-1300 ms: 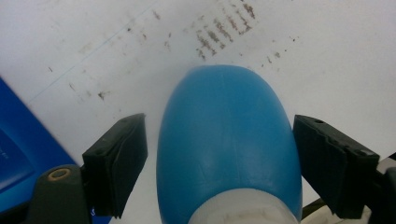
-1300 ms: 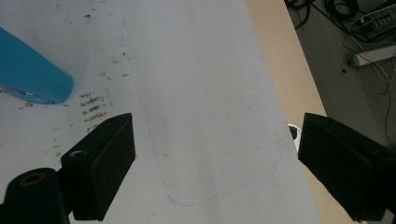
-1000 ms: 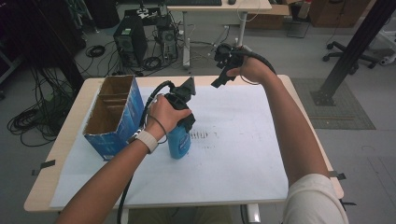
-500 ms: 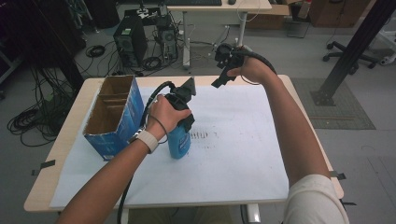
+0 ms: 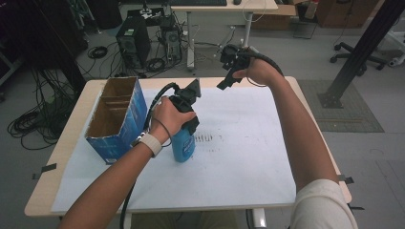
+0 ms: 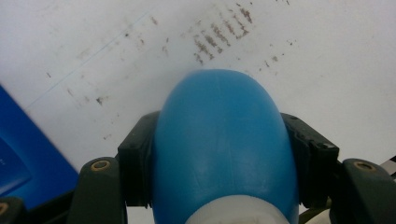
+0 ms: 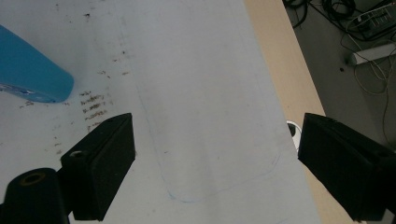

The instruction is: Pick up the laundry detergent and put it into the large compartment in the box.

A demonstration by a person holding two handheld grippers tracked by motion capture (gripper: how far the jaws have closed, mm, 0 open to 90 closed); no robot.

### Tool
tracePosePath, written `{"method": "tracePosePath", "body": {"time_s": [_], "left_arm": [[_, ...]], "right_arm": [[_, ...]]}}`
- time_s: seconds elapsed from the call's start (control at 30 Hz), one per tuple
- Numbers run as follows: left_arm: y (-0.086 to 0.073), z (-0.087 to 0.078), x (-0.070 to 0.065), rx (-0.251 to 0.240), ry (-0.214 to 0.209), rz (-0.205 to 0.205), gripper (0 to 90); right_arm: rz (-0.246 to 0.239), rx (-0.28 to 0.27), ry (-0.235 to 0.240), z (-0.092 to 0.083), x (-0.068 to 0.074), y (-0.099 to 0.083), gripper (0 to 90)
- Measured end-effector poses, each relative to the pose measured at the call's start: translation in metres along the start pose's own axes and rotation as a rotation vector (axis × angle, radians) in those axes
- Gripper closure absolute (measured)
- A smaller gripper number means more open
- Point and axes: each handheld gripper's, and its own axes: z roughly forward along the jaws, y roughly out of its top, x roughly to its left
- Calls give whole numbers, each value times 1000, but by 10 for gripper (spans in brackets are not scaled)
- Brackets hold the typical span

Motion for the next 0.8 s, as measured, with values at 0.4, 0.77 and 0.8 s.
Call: {"method": "tracePosePath", "body": {"time_s": [0.4,0.77,0.8], "left_arm": [[-1,-14,-2,-14,1,3,371],[-4,-28,-2,-21,17,1,371],[-4,-29,-3,-21,19,-2,371]], "right_arm": [[2,-4,-4,-3,0,-1,115],[0,-4,-8,-7,2,-1,115],[0,-5,-9,-7,2,-1,115]]}}
